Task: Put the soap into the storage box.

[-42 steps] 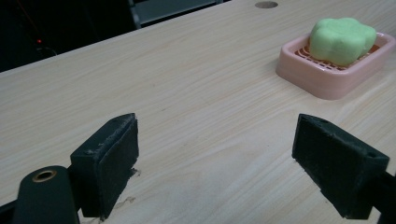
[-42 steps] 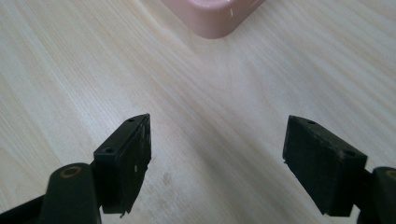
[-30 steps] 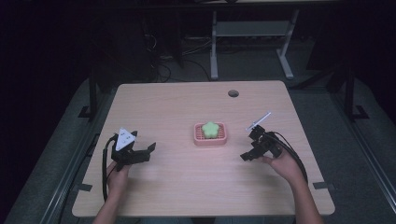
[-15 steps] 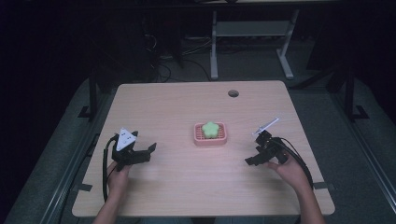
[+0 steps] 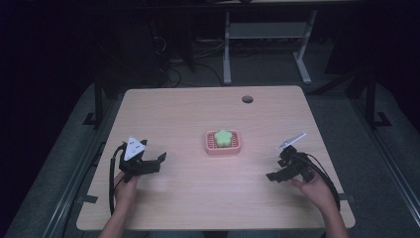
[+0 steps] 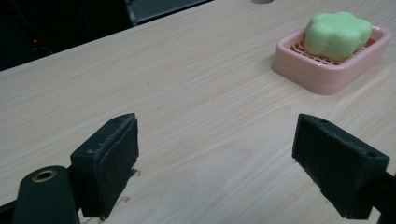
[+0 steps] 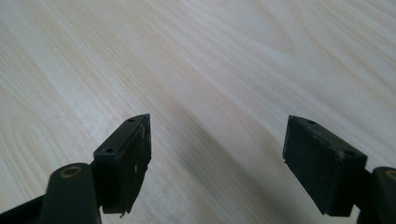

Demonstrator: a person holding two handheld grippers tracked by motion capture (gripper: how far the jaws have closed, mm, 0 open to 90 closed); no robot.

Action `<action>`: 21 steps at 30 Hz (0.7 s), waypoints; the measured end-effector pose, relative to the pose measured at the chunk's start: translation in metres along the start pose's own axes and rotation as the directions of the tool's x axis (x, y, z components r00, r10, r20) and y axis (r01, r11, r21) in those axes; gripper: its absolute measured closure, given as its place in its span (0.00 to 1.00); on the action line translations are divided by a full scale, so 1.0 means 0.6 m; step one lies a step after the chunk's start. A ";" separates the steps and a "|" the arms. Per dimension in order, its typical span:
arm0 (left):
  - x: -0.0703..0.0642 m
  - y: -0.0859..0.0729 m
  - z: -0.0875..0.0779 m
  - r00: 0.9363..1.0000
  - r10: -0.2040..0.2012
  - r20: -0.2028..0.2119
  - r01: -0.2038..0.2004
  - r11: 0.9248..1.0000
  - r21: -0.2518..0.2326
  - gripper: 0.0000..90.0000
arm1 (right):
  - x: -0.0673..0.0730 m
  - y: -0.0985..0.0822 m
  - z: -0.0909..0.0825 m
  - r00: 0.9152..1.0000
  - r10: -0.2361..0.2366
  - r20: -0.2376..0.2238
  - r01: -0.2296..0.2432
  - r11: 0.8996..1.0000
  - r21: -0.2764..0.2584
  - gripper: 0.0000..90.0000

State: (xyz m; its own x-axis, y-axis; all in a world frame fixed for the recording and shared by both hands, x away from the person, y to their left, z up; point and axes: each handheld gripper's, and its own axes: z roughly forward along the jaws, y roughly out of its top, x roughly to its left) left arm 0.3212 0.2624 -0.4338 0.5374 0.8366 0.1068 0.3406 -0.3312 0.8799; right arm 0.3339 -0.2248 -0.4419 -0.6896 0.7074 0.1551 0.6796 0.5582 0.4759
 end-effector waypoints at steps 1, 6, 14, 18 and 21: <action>-0.001 0.000 0.000 1.000 0.001 0.000 -0.001 1.000 0.003 0.16 | 0.001 -0.007 -0.002 1.000 0.007 0.003 -0.007 1.000 -0.003 0.26; -0.002 0.000 0.000 1.000 0.001 0.003 -0.001 1.000 0.002 0.16 | 0.001 -0.026 -0.007 1.000 0.013 0.003 -0.013 1.000 -0.017 0.26; -0.004 0.001 0.001 1.000 0.011 0.004 -0.011 1.000 0.007 0.16 | 0.004 -0.054 -0.015 0.999 0.031 0.011 -0.031 0.999 -0.039 0.26; -0.006 0.001 0.002 1.000 0.015 0.008 -0.015 1.000 0.009 0.16 | 0.007 -0.074 -0.020 0.999 0.028 0.017 -0.027 0.998 -0.054 0.26; -0.007 0.001 0.002 1.000 0.019 0.009 -0.019 1.000 0.012 0.16 | 0.009 -0.086 -0.021 0.999 0.039 0.011 -0.038 0.997 -0.061 0.26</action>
State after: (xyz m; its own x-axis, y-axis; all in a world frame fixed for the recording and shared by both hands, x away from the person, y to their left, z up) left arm 0.3201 0.2579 -0.4341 0.5506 0.8262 0.1195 0.3392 -0.3522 0.8723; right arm 0.2918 -0.2554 -0.4548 -0.6603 0.7329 0.1642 0.6886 0.5036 0.5217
